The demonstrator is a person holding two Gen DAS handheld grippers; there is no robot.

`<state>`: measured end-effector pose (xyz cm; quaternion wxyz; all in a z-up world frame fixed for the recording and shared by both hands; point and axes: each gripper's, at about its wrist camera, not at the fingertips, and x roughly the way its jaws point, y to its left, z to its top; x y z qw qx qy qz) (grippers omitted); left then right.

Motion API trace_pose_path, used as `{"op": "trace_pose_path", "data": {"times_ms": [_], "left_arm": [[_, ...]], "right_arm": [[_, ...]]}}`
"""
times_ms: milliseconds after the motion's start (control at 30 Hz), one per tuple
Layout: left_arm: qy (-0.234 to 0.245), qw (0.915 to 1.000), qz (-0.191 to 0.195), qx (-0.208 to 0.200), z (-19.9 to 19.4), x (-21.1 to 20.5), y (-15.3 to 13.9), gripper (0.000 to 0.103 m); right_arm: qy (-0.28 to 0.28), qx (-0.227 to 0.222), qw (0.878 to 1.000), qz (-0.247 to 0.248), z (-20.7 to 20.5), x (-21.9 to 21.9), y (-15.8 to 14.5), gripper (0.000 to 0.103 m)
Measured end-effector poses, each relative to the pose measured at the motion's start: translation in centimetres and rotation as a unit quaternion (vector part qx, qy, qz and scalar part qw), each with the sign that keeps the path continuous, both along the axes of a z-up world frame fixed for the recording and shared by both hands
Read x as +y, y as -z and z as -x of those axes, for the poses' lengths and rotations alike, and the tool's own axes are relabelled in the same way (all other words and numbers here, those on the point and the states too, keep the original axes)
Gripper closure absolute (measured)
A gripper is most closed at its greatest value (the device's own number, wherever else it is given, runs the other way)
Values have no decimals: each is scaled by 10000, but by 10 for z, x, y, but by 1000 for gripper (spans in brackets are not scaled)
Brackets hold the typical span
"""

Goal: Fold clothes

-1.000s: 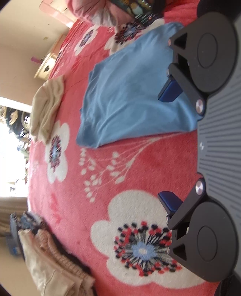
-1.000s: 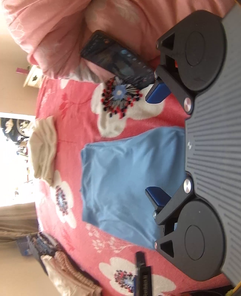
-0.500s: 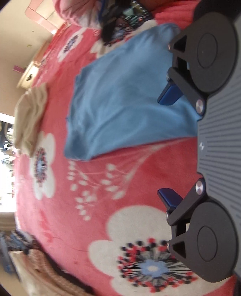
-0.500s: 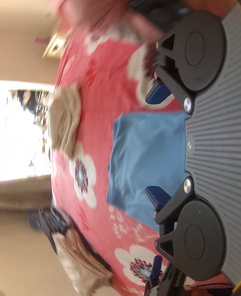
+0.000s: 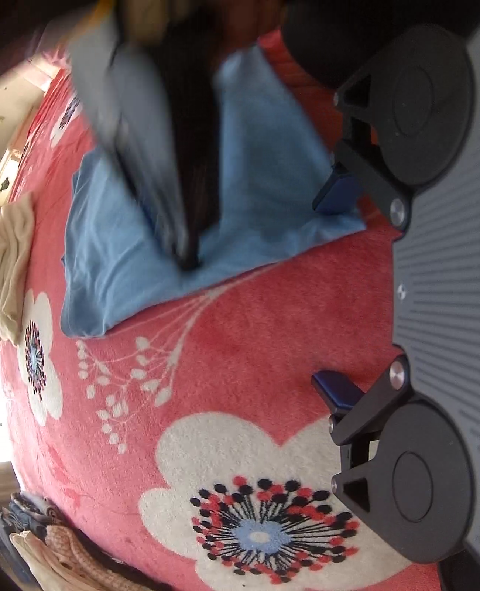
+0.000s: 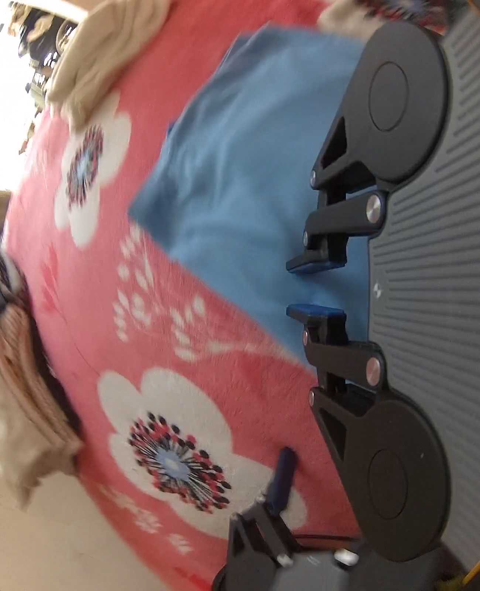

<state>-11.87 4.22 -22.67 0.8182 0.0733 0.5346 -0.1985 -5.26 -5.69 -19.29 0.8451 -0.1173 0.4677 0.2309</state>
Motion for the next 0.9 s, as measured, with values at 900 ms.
{"op": "trace_pose_path", "data": {"times_ms": [900], "left_arm": [[-277,9973,676,42,-27,33,-8,11]], "right_arm": [[1562,-432,9774,-1358,-110,-77,-37,84]]}}
